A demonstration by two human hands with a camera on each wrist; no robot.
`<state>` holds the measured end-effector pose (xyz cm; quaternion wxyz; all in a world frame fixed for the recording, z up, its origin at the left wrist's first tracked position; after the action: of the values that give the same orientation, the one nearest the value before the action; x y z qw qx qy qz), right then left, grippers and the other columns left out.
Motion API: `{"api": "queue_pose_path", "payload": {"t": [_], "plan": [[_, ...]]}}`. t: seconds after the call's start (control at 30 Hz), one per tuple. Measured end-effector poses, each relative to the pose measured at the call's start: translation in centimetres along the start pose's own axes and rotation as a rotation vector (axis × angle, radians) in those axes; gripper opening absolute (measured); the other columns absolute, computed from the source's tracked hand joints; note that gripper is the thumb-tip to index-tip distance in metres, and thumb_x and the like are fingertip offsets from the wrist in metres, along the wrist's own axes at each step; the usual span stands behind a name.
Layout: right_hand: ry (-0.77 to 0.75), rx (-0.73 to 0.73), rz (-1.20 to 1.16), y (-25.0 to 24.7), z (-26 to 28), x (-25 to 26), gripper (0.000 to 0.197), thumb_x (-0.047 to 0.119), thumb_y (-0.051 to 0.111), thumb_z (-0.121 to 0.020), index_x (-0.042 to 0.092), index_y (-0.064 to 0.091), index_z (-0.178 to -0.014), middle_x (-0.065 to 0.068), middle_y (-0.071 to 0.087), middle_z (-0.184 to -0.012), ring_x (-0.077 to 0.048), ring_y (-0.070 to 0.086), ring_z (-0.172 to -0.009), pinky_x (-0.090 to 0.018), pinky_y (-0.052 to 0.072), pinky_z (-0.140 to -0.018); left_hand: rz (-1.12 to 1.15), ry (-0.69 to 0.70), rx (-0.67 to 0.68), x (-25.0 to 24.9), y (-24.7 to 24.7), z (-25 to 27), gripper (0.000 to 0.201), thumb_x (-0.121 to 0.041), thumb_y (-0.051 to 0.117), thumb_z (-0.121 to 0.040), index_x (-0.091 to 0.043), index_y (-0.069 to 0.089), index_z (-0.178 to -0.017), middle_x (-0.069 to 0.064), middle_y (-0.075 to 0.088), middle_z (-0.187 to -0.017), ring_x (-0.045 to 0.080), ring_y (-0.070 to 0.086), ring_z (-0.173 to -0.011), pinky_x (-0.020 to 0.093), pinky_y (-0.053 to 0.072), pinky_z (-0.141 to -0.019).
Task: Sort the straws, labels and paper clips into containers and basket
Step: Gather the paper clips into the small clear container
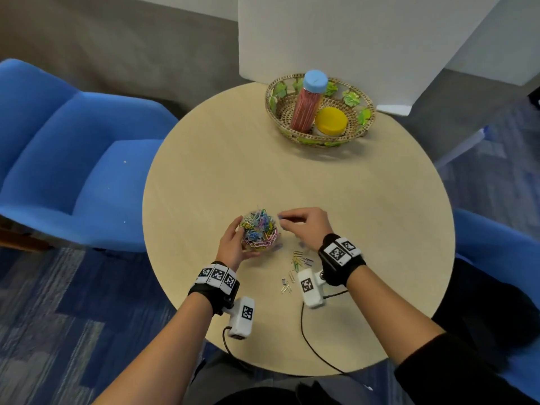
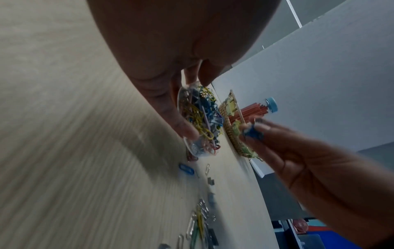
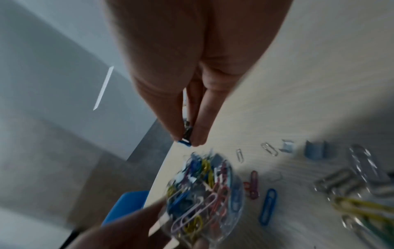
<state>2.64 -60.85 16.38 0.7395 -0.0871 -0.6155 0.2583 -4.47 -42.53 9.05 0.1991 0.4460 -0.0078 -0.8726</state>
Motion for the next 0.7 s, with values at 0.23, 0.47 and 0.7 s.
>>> {"api": "queue_pose_path", "payload": {"t": [0.23,0.47,0.7], "plan": [[-0.131,0.13,0.146,1.2,0.9,2.1,0.043,0.014,0.071,-0.086,0.027,0.066,-0.127,0.007,0.07,-0.117,-0.005,0.068,-0.097,-0.02,0.056,-0.082,0.055,-0.062,0.066,0.9,2.6,0.1,0.04,-0.016,0.042,-0.107,-0.016,0.044,-0.147,0.024,0.058,-0.134,0.028,0.07,-0.081,0.031,0.059,-0.053],[0.074,0.06,0.479,-3.2,1.9,-4.3,0.046,0.016,0.046,-0.101,0.023,0.044,-0.146,-0.002,0.05,-0.146,-0.02,0.049,-0.133,-0.033,0.036,-0.112,0.07,-0.062,0.003,1.0,1.2,-0.5,0.038,-0.016,0.041,-0.106,-0.017,0.048,-0.144,0.018,0.053,-0.141,0.042,0.063,-0.112,0.031,0.059,-0.051],[-0.019,0.434,0.895,3.8,8.3,-7.5,0.079,0.06,0.043,-0.095,0.021,0.014,-0.157,0.002,-0.003,-0.165,-0.019,0.002,-0.152,-0.035,0.013,-0.121,0.084,-0.053,-0.026,1.0,-0.1,-0.8,0.039,-0.015,0.039,-0.107,-0.017,0.047,-0.145,0.019,0.054,-0.14,0.039,0.062,-0.108,0.03,0.059,-0.05]]}}
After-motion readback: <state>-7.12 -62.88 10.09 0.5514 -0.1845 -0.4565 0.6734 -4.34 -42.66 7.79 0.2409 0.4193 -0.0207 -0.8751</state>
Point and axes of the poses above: each hand's wrist, its own z-axis away from the middle knuckle, its own y-axis out of the palm, x = y × z, the point moved 7 cm from there along -z, towards the middle knuckle
